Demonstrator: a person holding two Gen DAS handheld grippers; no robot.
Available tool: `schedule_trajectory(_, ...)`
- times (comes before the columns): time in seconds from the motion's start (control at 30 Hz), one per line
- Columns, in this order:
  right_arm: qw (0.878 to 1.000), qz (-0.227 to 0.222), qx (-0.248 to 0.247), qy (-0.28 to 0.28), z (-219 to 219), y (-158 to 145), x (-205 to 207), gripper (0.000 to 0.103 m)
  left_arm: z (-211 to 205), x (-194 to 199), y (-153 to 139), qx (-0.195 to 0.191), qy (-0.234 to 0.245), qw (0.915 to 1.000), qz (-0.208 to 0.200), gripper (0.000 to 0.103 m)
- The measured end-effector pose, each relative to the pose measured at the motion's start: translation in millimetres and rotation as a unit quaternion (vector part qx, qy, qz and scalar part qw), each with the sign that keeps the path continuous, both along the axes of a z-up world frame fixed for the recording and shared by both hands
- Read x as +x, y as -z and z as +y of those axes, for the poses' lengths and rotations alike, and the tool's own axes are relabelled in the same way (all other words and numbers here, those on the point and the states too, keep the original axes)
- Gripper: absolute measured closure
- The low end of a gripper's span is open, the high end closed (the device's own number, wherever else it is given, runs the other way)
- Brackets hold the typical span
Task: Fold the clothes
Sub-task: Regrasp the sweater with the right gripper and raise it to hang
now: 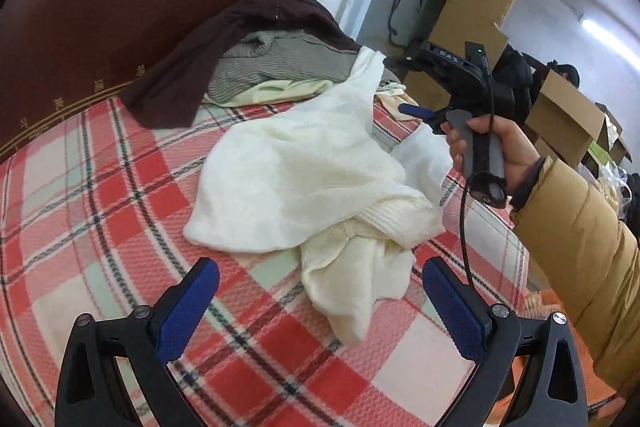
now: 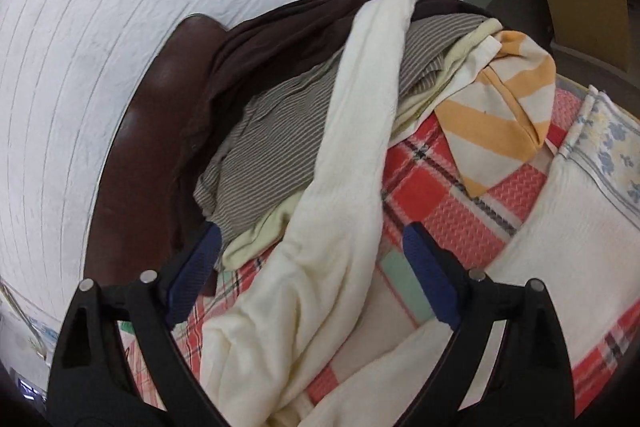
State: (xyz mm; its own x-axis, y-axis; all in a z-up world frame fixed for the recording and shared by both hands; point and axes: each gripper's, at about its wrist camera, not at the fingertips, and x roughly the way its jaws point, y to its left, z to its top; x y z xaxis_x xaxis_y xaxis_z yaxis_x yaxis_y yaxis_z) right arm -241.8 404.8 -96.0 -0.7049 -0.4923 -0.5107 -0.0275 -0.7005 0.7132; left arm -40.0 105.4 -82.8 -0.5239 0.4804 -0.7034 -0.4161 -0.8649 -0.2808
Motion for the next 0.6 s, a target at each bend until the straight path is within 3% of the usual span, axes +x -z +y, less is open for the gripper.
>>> schedule_trajectory(0.13,1.000,0.002,-0.013,-0.024,-5.9,22.1,-34.1,0.013,12.8,-22.4,9.2,-0.004,-0.001,0.9998,-0.018,0.000)
schedule_trajectory(0.17,0.999,0.003,-0.016,-0.034,-9.0,26.8,-41.2,0.023,14.4,-27.1,11.2,-0.005,-0.003,0.9998,-0.021,0.000)
schedule_trajectory(0.2,0.999,0.005,-0.019,-0.044,-12.0,31.5,-48.4,0.043,15.3,-30.6,13.1,-0.005,-0.003,0.9997,-0.024,0.000)
schedule_trajectory(0.23,0.998,0.006,-0.022,-0.054,-15.0,36.3,-55.5,0.055,16.0,-33.6,15.0,-0.005,-0.004,0.9996,-0.028,0.000)
schedule_trajectory(0.27,0.998,0.011,-0.025,-0.062,-17.2,39.2,-60.1,0.084,16.6,-36.6,16.8,-0.005,-0.004,0.9995,-0.031,0.000)
schedule_trajectory(0.4,0.992,0.084,-0.054,-0.079,-12.3,18.6,-38.4,0.088,16.1,-40.5,22.4,-0.006,-0.003,0.9992,-0.039,0.000)
schedule_trajectory(0.6,0.963,0.224,-0.091,-0.122,8.2,-65.8,20.0,0.088,16.8,-42.3,17.0,0.019,0.001,0.9992,-0.035,0.000)
